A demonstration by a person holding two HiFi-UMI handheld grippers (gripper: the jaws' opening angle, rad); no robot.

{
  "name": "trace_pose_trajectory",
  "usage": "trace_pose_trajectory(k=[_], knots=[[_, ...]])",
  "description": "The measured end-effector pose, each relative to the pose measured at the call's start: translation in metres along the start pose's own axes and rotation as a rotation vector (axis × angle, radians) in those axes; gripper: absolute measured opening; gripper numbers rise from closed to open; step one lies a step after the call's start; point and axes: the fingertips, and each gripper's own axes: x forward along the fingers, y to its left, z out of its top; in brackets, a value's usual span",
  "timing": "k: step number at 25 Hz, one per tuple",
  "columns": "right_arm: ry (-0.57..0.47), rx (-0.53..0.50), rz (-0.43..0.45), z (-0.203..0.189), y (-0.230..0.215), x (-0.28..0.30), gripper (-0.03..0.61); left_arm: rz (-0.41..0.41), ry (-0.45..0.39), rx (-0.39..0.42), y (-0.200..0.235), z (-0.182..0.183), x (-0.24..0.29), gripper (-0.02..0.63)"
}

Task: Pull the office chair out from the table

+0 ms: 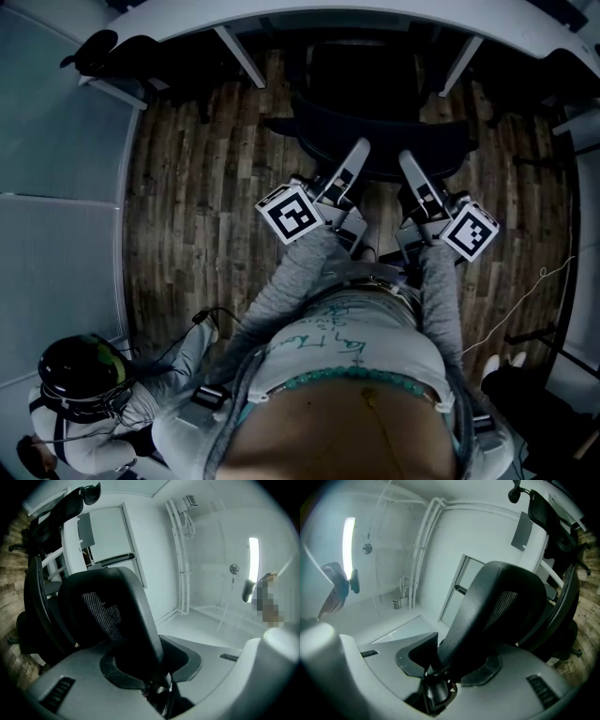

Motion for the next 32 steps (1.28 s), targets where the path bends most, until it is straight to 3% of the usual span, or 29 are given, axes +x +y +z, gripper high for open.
trace_pose_trajectory(k=[32], knots=[[0.064, 0.049, -0.012, 0.008, 0.020, 0.009, 0.147, 0.047, -0.049, -0.046, -0.016, 0.018, 0.000, 0.114]])
